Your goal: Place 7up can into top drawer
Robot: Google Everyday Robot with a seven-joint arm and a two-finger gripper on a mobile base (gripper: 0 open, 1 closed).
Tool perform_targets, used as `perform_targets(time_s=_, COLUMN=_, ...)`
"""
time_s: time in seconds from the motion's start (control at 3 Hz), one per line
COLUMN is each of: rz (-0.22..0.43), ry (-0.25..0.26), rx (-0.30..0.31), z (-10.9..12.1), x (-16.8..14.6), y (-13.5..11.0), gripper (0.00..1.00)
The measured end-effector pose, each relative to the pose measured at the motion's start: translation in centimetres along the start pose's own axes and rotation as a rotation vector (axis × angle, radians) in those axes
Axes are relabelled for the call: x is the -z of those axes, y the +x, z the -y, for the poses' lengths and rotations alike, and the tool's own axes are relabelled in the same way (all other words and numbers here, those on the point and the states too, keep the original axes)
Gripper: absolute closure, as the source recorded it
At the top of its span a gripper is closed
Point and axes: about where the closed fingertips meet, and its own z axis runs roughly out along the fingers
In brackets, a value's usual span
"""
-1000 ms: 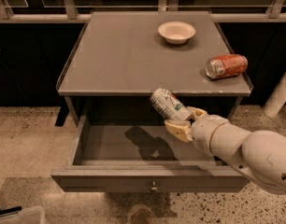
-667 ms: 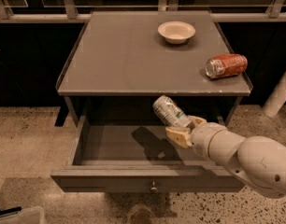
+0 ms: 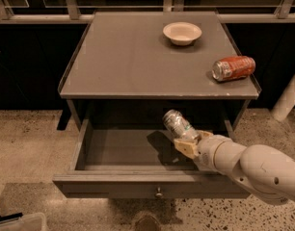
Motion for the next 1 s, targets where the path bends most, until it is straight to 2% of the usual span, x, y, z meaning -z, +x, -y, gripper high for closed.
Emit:
perform_targets(time_s=0.67, rz=-0.117, ry=-0.005, rx=-0.068, z=2.2, x=-3.3, y=4.0, gripper=1.0)
perform_targets(time_s=1.0, rz=-0.135, ry=-0.001, rx=-0.071, z=2.7, x=-3.7, y=4.5, gripper=0.91)
